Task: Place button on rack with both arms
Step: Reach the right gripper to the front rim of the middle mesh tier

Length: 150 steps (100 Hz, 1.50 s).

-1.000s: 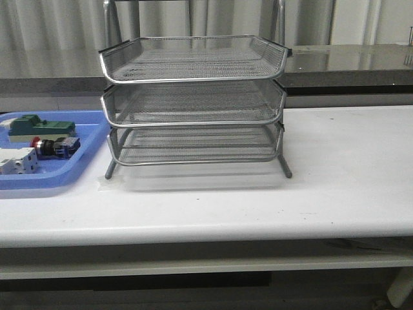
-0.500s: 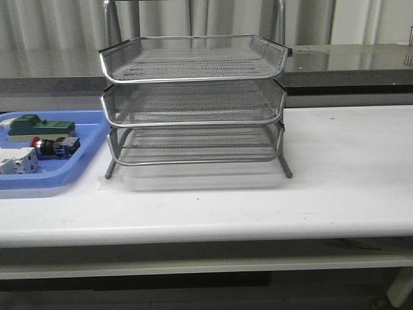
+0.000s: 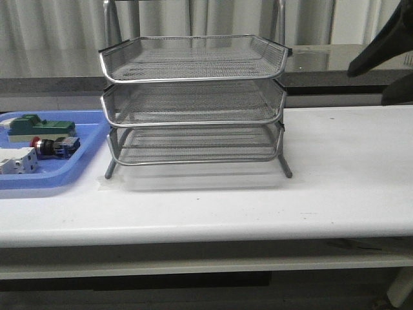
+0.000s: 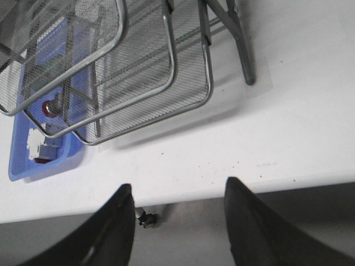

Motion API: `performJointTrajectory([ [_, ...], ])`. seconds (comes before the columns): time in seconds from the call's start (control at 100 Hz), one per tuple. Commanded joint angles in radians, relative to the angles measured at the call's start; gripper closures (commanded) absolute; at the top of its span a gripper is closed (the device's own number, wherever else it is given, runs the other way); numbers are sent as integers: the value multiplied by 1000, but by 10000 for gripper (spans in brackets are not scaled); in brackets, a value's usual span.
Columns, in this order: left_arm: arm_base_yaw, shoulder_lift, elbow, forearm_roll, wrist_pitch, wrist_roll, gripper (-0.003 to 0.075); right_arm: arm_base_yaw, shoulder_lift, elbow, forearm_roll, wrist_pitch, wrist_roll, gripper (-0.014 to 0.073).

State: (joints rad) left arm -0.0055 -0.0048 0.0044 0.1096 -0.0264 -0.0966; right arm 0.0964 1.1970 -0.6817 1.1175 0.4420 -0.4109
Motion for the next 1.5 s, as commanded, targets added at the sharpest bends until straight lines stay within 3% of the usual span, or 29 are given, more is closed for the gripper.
performJointTrajectory([
  [0.0,1,-32,33,-1,-72,-9,741,2,34,-51,125,-23,-86,197],
  [0.34,1,-32,33,-1,-72,-9,741,2,280,-185,351,25,-288,197],
  [0.6,1,-32,33,-1,-72,-9,741,9,453,-303,376,120,-324,197],
  [1.15,1,-32,33,-1,-72,-9,741,78,637,-490,414,102,-325,202],
  [1.27,1,-32,33,-1,-72,-9,741,78,643,-489,414,90,-325,302],
  [1.49,1,-32,33,-1,-72,-9,741,79,643,-489,414,101,-325,603],
])
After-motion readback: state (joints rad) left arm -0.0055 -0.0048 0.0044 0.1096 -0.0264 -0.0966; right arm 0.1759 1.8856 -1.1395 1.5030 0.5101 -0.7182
